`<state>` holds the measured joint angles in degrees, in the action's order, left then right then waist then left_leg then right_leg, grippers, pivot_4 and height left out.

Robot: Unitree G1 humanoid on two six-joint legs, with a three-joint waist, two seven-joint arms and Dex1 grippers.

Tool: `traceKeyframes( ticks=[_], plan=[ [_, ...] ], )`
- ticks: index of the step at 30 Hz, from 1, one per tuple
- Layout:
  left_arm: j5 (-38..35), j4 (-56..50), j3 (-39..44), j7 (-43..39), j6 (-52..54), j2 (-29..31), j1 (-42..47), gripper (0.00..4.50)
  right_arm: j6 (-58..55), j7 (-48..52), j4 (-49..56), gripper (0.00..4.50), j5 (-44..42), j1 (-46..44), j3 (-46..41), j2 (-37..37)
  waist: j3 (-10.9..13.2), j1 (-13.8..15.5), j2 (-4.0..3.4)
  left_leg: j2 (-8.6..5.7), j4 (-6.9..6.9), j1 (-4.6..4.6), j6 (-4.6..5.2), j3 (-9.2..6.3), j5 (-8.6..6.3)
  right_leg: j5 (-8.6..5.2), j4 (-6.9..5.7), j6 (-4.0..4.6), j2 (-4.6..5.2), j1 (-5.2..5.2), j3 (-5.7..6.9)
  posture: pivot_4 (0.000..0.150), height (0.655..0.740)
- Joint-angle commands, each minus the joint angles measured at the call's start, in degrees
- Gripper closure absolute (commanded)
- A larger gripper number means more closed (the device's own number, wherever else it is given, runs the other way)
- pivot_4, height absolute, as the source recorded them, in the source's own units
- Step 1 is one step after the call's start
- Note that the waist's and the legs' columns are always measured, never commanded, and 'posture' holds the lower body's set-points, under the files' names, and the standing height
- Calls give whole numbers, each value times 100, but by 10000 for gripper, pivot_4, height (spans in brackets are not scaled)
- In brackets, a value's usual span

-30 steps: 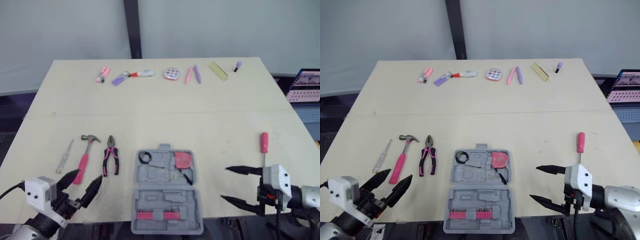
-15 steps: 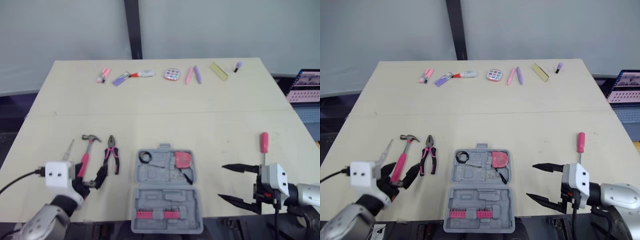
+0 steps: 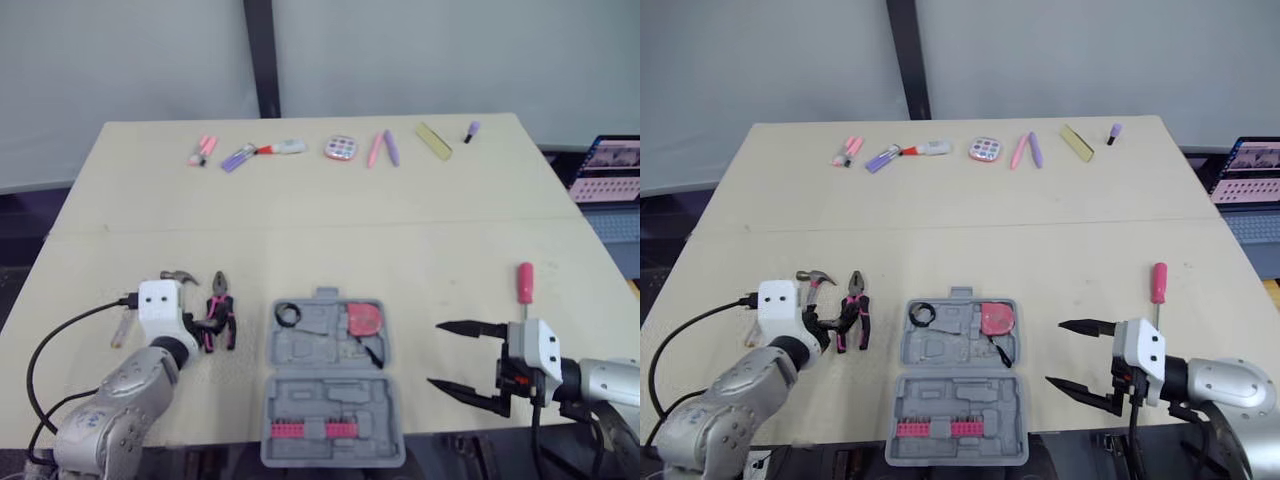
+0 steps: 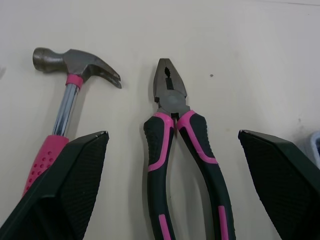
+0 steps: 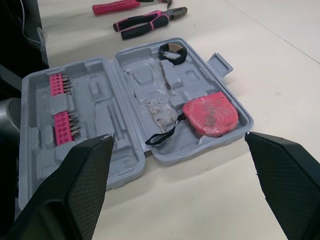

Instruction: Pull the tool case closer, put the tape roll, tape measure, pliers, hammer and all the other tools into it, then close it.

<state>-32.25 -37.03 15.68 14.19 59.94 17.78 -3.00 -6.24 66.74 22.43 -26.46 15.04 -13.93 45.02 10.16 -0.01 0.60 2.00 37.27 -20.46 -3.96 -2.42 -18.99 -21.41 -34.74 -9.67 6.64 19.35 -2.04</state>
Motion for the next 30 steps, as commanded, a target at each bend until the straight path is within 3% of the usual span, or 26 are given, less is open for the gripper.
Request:
traceKeyframes(
  ticks=[1, 9, 16, 30],
  plan=[
    [246, -27, -15, 334, 465, -201, 358, 0, 65, -36, 37, 616, -2, -11, -100, 71, 0, 3, 0, 0, 2, 0, 0, 0, 0, 0, -1, 0, 0, 0, 0, 1500, 7400],
    [616, 331, 34, 410, 1246, -640, 1060, 0, 83, -64, 20, 616, 42, -46, -93, 74, 2, 14, 4, -1, 7, -2, -2, 0, 2, 1, -5, -2, 0, 2, 0, 1500, 7400],
    [1118, 833, -191, 323, 1400, -673, 1447, 0, 78, -122, 48, 616, 80, -83, -31, 42, 2, 13, 4, 0, 5, -4, -5, 0, 3, 1, -5, -2, 0, 6, 0, 1500, 7400],
    [1729, 1418, -480, -117, 1026, -868, 1391, 0, 68, -178, 70, 616, 89, -46, -70, 49, -3, 67, -5, 0, 9, 0, -9, 0, 6, 1, -14, -3, 0, 4, 0, 1500, 7400]
  ],
)
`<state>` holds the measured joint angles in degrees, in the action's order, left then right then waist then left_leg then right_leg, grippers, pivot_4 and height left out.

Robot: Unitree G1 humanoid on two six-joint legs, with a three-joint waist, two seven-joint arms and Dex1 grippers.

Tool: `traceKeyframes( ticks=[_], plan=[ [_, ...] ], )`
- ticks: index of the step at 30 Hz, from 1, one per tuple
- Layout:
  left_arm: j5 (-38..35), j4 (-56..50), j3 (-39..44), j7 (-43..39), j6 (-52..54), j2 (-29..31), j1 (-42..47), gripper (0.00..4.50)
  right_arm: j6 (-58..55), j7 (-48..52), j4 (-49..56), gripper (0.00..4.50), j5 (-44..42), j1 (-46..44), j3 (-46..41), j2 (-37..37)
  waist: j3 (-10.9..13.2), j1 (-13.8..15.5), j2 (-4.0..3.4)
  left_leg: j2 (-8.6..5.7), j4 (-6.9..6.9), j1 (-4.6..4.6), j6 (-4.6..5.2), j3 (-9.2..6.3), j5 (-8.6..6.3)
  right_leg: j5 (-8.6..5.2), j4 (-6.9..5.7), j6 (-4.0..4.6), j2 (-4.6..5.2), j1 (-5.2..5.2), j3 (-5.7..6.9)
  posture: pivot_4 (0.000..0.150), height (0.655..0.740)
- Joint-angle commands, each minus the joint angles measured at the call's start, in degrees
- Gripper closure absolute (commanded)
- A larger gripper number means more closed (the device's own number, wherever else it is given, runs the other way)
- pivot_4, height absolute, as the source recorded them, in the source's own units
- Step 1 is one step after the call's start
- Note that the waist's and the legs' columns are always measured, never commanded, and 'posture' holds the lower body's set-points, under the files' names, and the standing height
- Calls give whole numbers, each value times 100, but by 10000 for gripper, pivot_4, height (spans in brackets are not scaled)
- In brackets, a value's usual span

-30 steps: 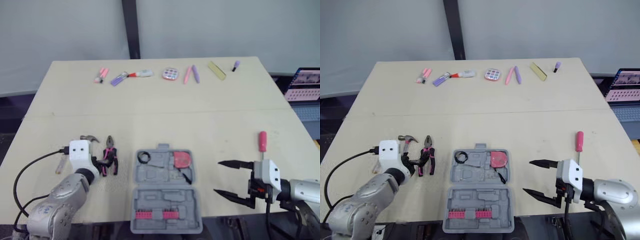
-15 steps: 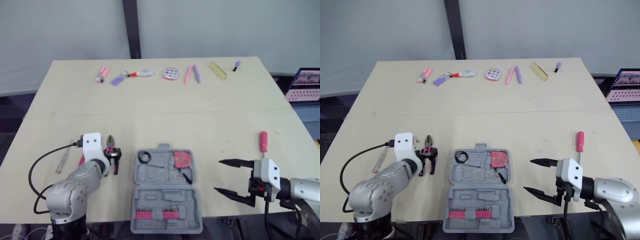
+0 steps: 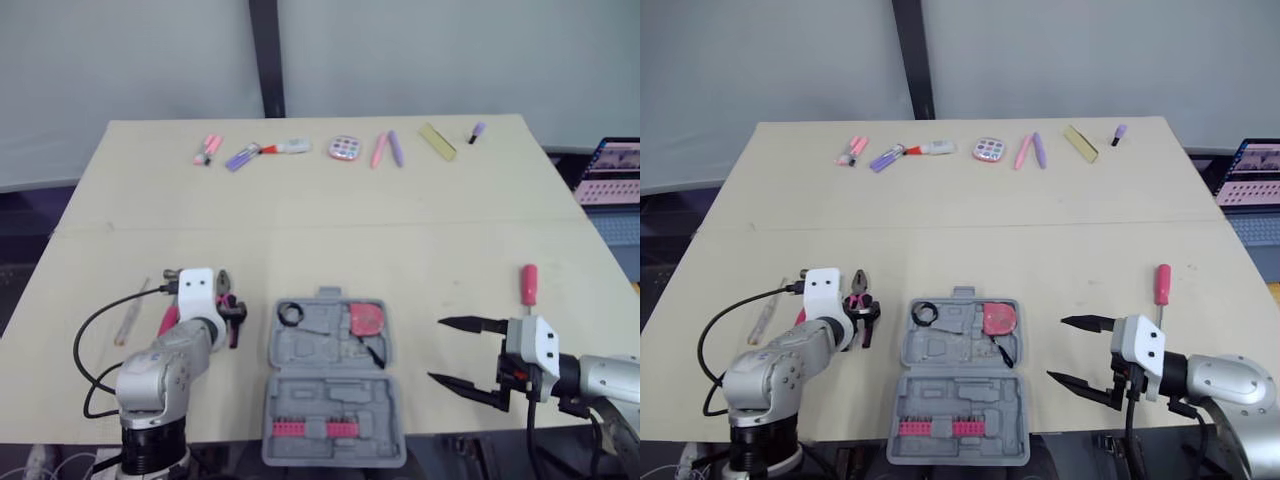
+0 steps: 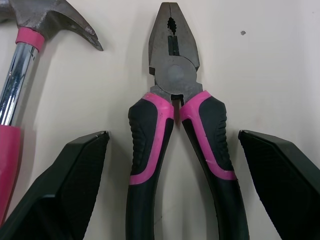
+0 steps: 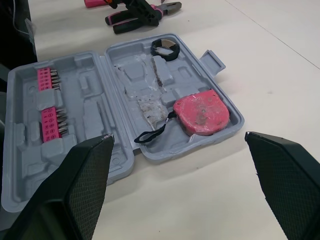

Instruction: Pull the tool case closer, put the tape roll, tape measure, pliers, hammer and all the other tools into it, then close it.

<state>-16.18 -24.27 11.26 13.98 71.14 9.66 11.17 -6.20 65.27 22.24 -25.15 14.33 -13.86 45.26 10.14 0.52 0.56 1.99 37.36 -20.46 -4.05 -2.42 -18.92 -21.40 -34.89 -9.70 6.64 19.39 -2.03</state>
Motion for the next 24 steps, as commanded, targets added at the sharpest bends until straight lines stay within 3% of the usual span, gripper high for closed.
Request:
traceKeyframes(
  ticks=[1, 14, 17, 20, 24],
  plan=[
    [156, 167, -41, -113, -121, -76, -5, 0, 66, -35, 88, 616, -43, 31, -80, 24, -2, 27, -3, 0, 0, 1, 0, 0, 1, 0, -1, 0, 0, 0, 0, 1500, 7400],
    [409, 376, -12, -317, -321, -266, 238, 0, -5, 39, 210, 616, -338, 231, -213, 52, -3, 97, -4, -1, 3, 1, 0, 0, 3, 0, -7, 0, 0, -1, 0, 1500, 7400],
    [443, 404, -1, -334, -302, -299, 254, 8539, -7, 17, 228, 0, -339, 261, -215, 54, -2, 99, -4, -1, 2, 1, 0, 0, 3, 0, -7, 0, 0, 0, 0, 1500, 7400],
    [479, 386, 2, -346, -272, -362, 229, 21337, -6, 5, 238, 0, -340, 288, -222, 48, -2, 101, -4, -2, 2, 1, 0, 0, 3, 0, -6, 0, 1, -1, 0, 1500, 7400],
    [546, 277, -10, -346, -187, -455, 153, 21820, 6, -4, 226, 0, -325, 300, -210, 42, -2, 98, -4, -2, 1, 1, 0, 0, 3, 0, -6, 0, 1, -1, 0, 1500, 7400]
  ],
)
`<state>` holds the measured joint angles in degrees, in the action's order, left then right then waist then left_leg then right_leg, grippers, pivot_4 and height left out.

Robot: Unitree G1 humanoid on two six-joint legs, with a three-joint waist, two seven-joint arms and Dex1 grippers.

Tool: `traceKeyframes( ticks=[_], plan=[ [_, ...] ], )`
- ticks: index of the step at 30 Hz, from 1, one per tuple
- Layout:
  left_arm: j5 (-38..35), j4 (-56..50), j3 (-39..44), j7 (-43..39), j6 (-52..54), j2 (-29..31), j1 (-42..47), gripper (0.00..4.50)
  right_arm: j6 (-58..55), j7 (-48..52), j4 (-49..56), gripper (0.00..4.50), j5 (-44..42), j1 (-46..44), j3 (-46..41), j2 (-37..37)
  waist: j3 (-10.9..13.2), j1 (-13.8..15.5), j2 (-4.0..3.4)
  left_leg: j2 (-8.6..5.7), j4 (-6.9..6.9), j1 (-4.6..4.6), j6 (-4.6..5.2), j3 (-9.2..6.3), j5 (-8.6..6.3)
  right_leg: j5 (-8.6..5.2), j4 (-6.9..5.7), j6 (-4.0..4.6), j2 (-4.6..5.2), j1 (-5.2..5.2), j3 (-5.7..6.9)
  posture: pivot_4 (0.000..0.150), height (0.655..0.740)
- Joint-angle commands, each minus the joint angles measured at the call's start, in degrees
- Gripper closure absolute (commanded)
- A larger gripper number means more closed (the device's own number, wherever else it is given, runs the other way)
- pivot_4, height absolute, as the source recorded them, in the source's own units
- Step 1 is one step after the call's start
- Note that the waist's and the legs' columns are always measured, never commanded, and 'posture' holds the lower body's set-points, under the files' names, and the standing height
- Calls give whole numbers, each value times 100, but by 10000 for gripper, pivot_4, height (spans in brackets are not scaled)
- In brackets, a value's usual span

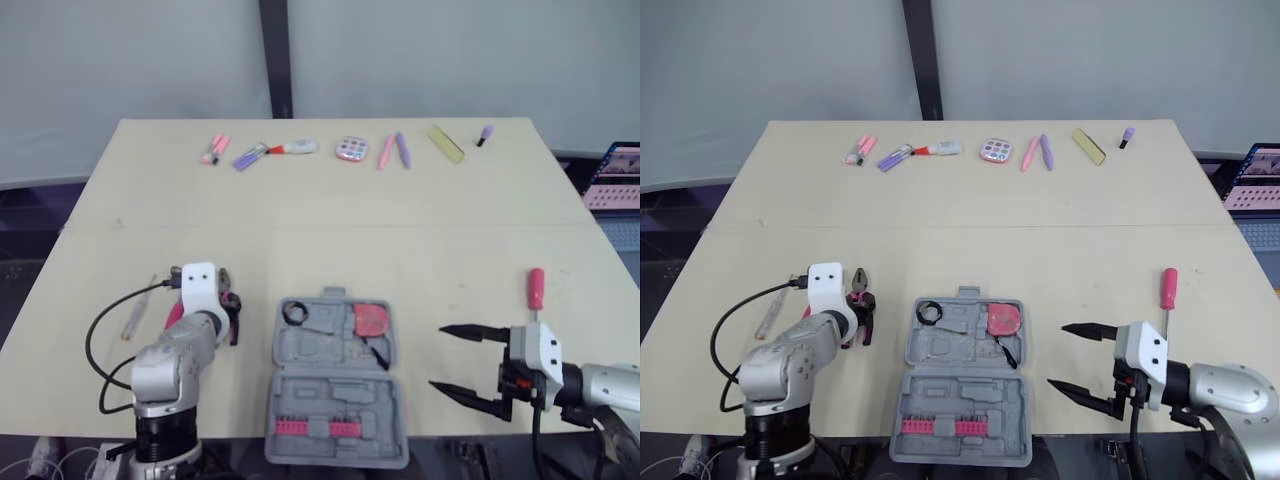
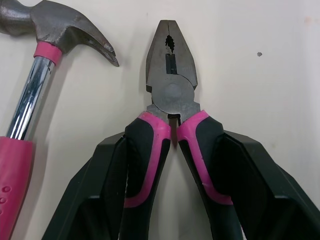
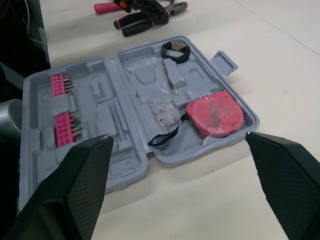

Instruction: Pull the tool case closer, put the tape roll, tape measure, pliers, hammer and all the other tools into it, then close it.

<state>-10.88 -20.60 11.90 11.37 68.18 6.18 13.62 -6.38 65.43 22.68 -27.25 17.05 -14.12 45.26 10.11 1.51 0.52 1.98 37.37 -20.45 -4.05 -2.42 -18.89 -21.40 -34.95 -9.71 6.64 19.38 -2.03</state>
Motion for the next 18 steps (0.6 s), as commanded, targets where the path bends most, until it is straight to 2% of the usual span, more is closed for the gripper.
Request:
traceKeyframes(
  ticks=[1, 8, 13, 18],
  plan=[
    [31, -99, -70, -87, 126, -118, -98, 21820, 27, -21, 176, 0, -111, 26, -179, 39, 0, 0, 0, 0, 0, 0, 0, 0, 0, 0, 1, 0, 0, 0, 0, 1500, 7400],
    [-91, -479, 271, -477, 409, 310, 70, 21820, 30, -31, 114, 0, -103, -40, -156, 40, 1, -15, 2, 0, -2, -1, 0, 0, 0, 0, 2, 0, 0, 2, 0, 1500, 7400],
    [-725, -1113, 60, -2154, 295, 2073, -30, 21820, 76, 45, -79, 0, -75, -220, -125, 76, 14, -67, 24, 4, -16, -13, -16, -4, 10, -2, -4, 3, -4, 24, 1, 1500, 7400],
    [-973, -1191, -302, -4159, -1328, 3692, -264, 21820, 100, 93, -267, 0, -34, -541, 39, 54, 16, -92, 20, 3, -19, -13, -15, -2, 9, -3, 1, 6, -2, 24, 3, 1500, 7400]
  ],
)
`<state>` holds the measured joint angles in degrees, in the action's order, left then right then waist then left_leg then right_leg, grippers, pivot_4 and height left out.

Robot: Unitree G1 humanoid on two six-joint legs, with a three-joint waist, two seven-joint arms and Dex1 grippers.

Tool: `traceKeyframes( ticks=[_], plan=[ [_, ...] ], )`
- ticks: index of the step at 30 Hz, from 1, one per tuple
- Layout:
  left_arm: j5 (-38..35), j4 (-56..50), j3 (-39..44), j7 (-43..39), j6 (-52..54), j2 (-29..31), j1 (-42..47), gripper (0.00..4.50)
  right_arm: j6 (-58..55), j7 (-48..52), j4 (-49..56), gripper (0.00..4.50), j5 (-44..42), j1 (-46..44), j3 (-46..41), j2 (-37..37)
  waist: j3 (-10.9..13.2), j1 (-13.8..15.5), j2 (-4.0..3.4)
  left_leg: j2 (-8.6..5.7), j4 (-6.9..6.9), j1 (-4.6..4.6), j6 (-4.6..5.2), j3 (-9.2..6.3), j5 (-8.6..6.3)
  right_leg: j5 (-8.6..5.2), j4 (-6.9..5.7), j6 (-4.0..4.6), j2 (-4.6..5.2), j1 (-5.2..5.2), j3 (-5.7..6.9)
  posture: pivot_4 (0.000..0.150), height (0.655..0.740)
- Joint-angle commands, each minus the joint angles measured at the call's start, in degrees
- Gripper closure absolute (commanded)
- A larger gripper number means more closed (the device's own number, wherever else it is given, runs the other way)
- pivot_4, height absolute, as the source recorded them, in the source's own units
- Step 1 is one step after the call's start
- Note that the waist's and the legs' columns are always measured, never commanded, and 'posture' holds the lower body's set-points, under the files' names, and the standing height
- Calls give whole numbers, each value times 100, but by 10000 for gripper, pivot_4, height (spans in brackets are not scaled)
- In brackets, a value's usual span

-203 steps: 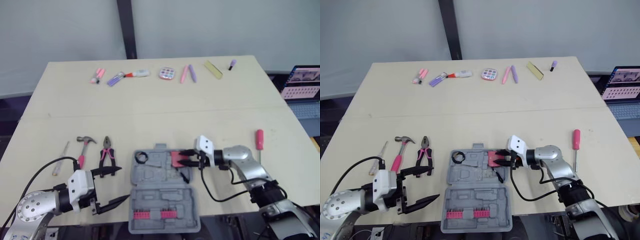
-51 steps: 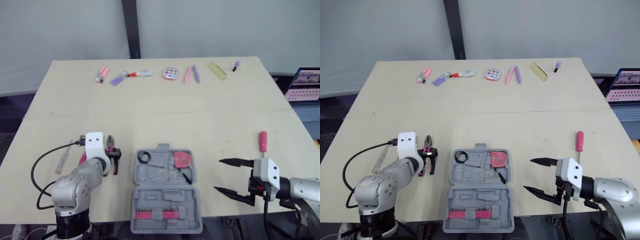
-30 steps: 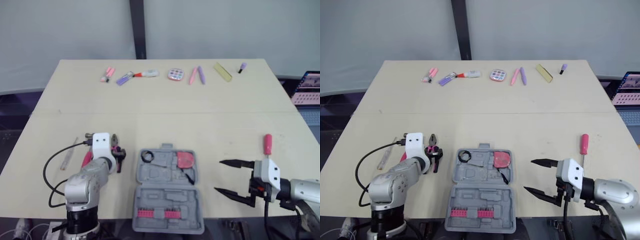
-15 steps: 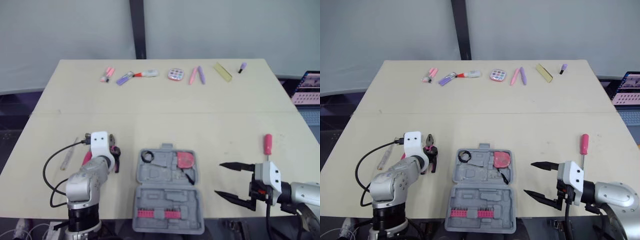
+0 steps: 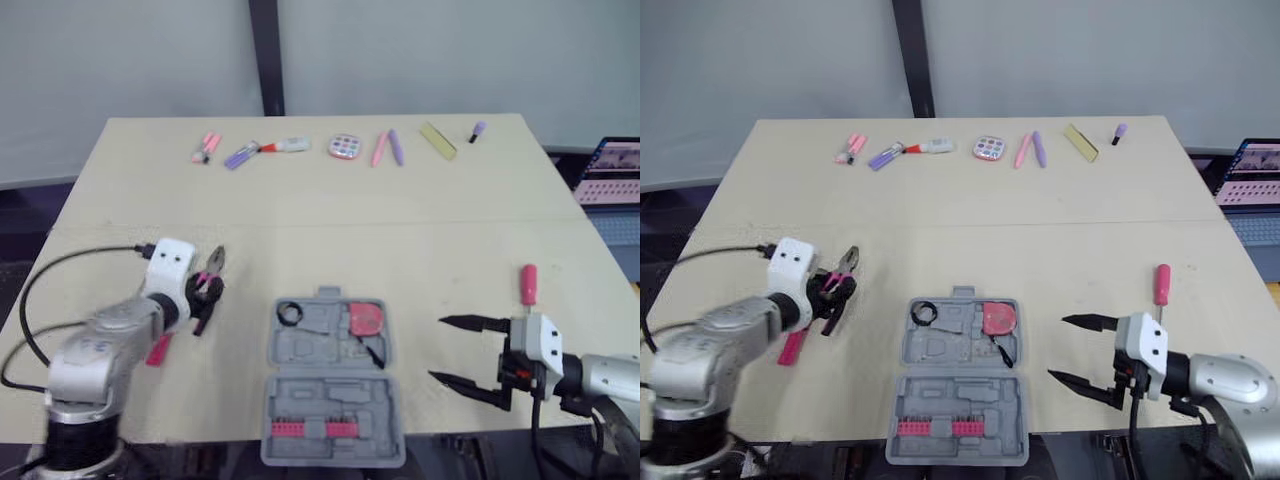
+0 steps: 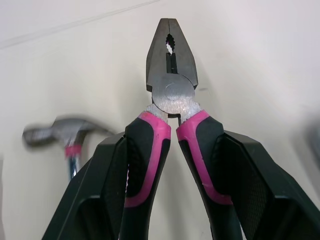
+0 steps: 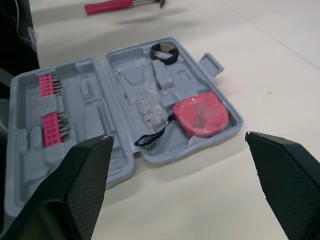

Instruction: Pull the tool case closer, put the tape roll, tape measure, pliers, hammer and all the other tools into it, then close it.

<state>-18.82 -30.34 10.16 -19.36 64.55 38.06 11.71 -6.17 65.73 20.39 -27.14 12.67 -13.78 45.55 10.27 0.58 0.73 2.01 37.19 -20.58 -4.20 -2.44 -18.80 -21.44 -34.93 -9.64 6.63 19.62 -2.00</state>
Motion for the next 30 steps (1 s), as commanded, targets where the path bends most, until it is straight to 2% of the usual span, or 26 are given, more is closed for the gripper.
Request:
traceKeyframes(
  ticks=[1, 7, 14, 19, 23, 27, 30],
  plan=[
    [-200, -185, -193, -1416, -1270, 731, -98, 21820, 65, 68, -61, 0, -45, -161, 34, 26, 2, 8, -4, 0, -5, -2, 0, 0, 1, 0, 6, 0, 1, -1, 0, 1500, 7400],
    [-199, 56, -629, -2837, -2474, 1541, 53, 21820, 34, 49, -157, 0, 9, -448, 184, 34, 4, -2, -8, 0, -5, -3, 3, 1, 0, 0, 6, 1, 0, -1, 1, 1500, 7400],
    [-441, -103, -993, -4057, -3206, 1958, 319, 21820, -228, -86, 233, 0, -48, -455, 261, 58, 6, -62, -11, 0, -5, -12, 11, 1, 0, 0, 6, 0, 0, 5, 1, 1500, 7400],
    [-392, -145, -1345, -4556, -3476, 2057, 568, 21820, -570, -196, 637, 0, -251, -539, 360, 8, 7, -76, -13, 1, -3, -14, 14, 1, 0, 0, 1, 0, -2, 8, 1, 1500, 7400],
    [-317, -129, -1600, -4607, -3389, 1998, 794, 21820, -1117, -472, 975, 0, -402, -732, 480, 71, 9, -71, -15, 0, 0, -16, 16, 0, 0, 0, 0, -1, -2, 8, 1, 1500, 7400],
    [-190, -56, -1962, -4548, -3253, 1841, 1090, 21820, -2028, -715, 1744, 0, -283, -1095, 931, 541, 11, -67, -18, 0, 1, -16, 18, -1, 0, 0, -4, -1, -2, 10, 1, 1500, 7400],
    [-87, 19, -2180, -4548, -3214, 1709, 1283, 21820, -2549, -939, 2046, 0, -280, -1416, 1204, 751, 10, -64, -18, 0, 14, -55, 21, -7, 2, 1, -15, -2, -3, 43, 2, 1500, 7400]
  ],
)
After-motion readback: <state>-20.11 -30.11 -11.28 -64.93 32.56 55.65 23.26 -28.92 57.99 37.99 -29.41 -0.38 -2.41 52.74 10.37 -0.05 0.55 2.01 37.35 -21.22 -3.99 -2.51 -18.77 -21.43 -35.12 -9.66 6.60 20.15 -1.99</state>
